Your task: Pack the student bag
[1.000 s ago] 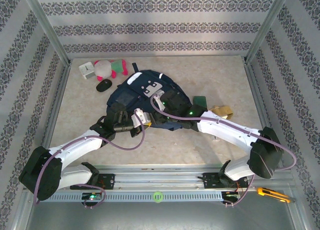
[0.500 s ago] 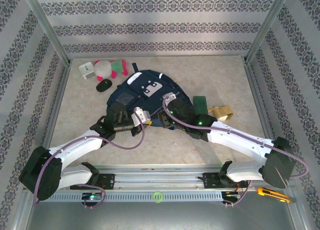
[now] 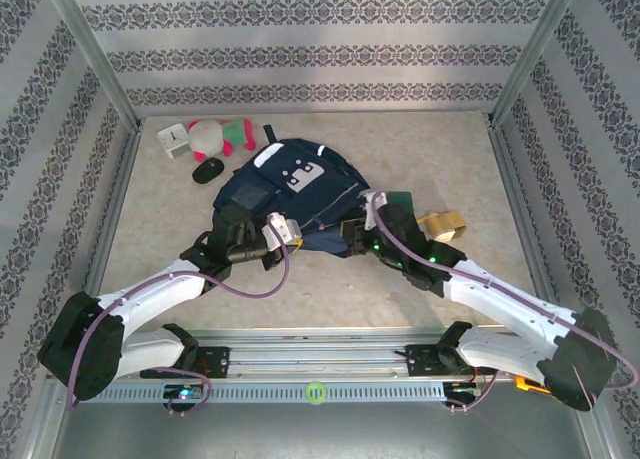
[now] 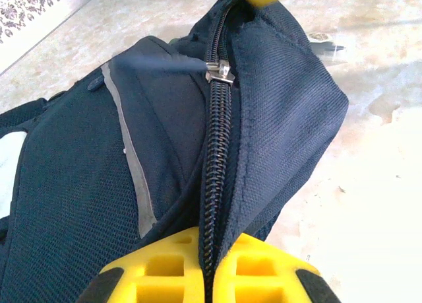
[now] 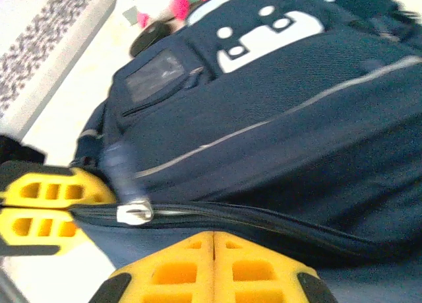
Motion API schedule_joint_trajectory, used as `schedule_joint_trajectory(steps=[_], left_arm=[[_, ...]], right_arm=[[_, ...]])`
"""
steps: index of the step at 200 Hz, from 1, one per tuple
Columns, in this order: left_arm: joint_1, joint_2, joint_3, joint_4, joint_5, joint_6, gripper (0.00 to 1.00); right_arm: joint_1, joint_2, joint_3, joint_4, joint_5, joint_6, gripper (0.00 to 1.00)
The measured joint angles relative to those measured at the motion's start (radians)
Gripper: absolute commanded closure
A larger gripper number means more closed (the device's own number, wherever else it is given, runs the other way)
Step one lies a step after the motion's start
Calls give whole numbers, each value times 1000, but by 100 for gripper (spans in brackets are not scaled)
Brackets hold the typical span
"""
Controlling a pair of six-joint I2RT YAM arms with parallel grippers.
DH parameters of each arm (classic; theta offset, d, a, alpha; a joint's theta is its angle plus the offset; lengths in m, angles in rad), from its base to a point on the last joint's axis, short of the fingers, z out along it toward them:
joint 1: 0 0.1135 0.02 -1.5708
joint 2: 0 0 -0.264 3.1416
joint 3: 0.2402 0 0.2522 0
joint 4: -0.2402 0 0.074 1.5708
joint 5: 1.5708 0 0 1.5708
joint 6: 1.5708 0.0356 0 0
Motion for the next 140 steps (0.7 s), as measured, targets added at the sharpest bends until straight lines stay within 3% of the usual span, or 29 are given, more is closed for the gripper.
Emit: schedule_joint_trajectory(steps=[32,56,64,89,140], left_arm=[[1,-8,-3,-6,-13,4,100],[2,-26,-3,-23,-14,22,99],[2,-30,-3,-27,-14,36,100],[2,-36,-8,-29,-15,75,100],[2,-38,-9,-45,-19,134,100]], right_arm=[[-76,-48,-40,35,-80,8,99],[-76,-49,-38,53,-155,8,55],[-76,-42,-31,46,-175,13,48],[-60,26,65,-40,-178,30,40],[-18,208,323,-219,-204,227,37]])
